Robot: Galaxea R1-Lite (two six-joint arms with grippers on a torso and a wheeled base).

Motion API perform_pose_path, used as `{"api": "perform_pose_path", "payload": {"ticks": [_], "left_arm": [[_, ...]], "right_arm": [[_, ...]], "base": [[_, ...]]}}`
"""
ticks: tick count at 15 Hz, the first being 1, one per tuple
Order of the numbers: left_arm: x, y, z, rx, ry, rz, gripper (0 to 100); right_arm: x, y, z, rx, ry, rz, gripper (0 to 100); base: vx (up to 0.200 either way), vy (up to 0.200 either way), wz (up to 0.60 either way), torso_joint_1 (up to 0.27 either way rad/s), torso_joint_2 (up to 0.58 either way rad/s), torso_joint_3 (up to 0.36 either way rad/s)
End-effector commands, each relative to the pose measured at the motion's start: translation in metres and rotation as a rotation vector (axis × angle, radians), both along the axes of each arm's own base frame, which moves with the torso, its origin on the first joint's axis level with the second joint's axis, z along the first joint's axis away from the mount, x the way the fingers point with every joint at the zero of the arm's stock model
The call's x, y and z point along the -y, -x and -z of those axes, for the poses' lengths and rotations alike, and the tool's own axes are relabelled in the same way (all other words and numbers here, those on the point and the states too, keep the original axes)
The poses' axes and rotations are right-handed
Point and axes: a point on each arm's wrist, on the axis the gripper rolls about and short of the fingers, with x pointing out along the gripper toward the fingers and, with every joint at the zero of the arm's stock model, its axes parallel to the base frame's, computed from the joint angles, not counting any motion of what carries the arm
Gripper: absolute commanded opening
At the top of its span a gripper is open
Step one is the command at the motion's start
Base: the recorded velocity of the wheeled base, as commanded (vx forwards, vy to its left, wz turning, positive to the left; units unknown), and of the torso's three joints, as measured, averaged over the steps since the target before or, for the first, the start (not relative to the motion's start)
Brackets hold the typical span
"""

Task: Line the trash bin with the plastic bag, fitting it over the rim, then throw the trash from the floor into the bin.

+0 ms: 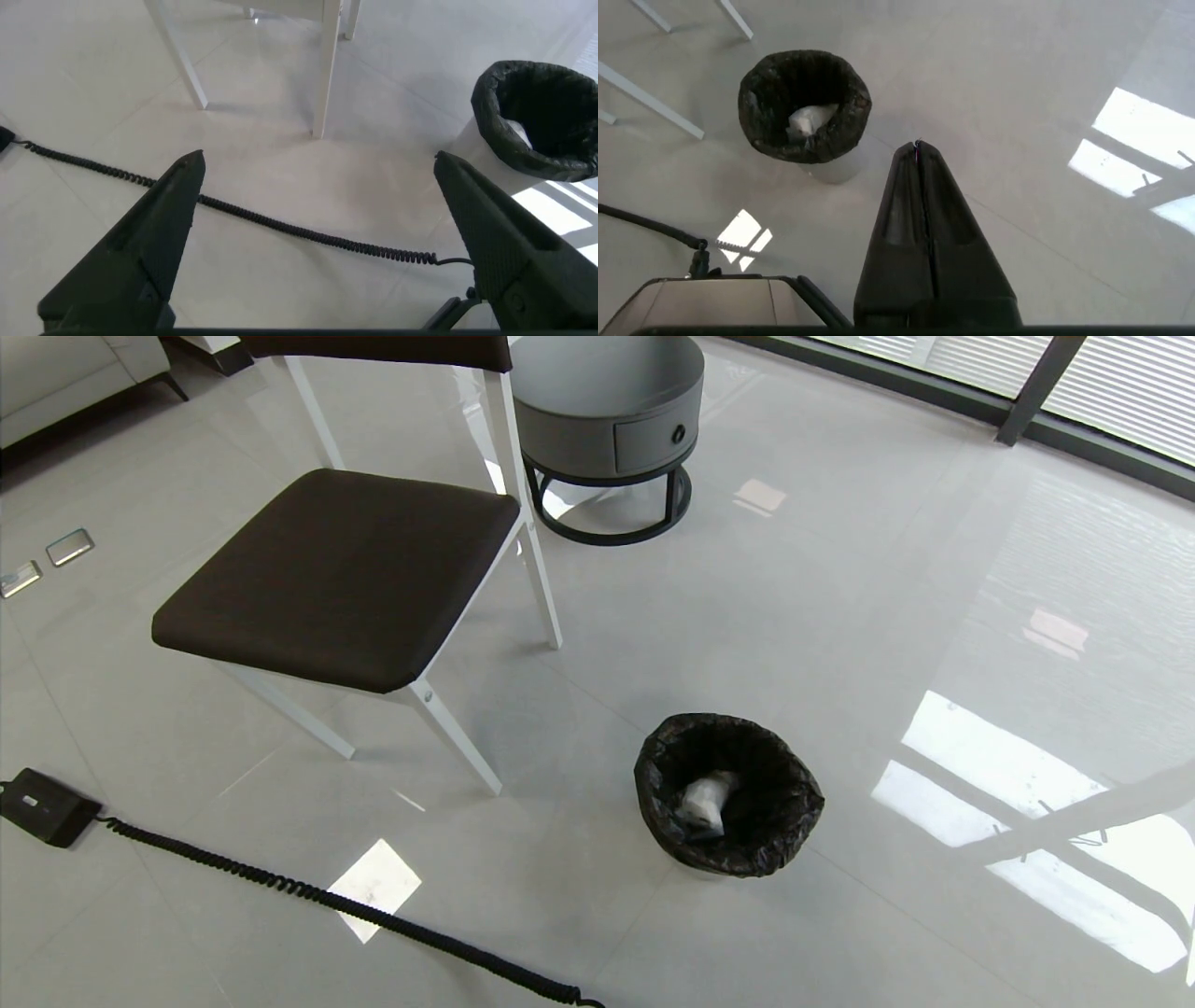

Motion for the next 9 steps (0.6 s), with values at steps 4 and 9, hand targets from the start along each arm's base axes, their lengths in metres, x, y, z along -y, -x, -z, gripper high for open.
{"api": "perform_pose_path", "payload": {"ticks": [4, 9], "left_arm": [[0.0, 0.0, 0.0, 0.001, 0.0, -0.001, 100], [0.0, 0.0, 0.0, 0.001, 0.001, -0.001, 100]], "right_arm": [[0.0, -0.004, -0.001, 0.094, -0.049, -0.018, 0], [0.0, -0.005, 0.004, 0.05, -0.044, -0.013, 0]], "base": [[0.0, 0.0, 0.0, 0.0, 0.0, 0.0], [0.0, 0.0, 0.0, 0.0, 0.0, 0.0]]}}
